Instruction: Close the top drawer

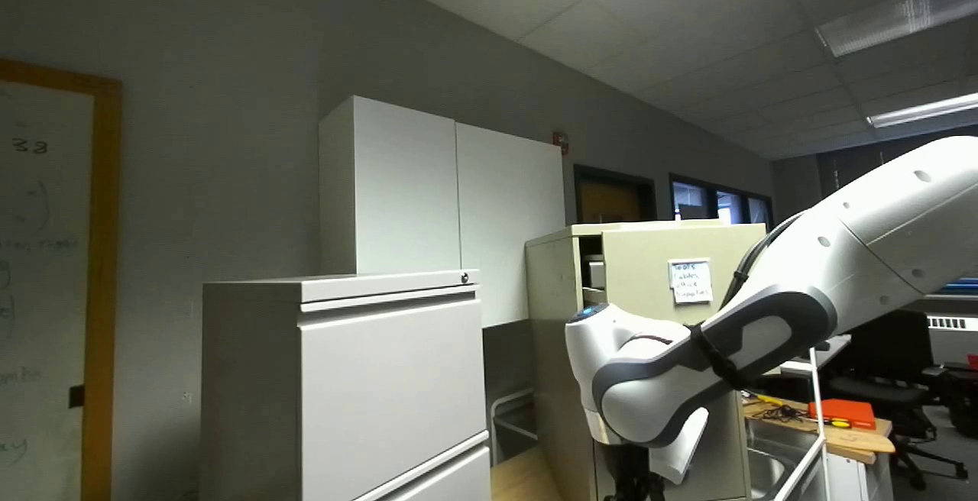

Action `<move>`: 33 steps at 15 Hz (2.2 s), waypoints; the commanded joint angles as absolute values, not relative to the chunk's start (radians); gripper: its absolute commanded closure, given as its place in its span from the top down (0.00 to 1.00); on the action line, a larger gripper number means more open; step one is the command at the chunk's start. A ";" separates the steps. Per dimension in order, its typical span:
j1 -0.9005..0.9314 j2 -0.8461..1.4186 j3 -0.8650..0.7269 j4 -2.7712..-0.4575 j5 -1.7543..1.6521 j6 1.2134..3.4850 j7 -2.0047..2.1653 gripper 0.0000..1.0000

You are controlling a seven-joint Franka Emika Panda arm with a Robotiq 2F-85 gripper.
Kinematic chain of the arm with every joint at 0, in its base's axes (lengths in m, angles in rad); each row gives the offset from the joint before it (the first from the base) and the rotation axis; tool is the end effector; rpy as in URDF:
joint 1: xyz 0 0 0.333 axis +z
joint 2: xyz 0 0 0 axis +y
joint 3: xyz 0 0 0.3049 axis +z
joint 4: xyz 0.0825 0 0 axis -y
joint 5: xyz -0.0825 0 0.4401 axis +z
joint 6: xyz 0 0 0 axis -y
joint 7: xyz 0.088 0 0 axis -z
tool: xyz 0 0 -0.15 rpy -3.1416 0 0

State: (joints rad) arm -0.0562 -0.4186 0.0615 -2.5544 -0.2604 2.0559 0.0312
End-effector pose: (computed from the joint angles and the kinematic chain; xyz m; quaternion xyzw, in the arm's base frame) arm 0.4447 -0.0238 0.3255 0.9901 0.0492 -0.0388 0.1253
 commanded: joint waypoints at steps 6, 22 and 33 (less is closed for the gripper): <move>-0.051 -0.426 0.062 -2.547 -0.285 2.042 0.075 1.00; -0.076 -0.606 0.238 -2.563 -0.826 2.128 0.443 0.13; -0.053 -0.696 0.147 -2.543 -1.221 2.096 0.776 0.00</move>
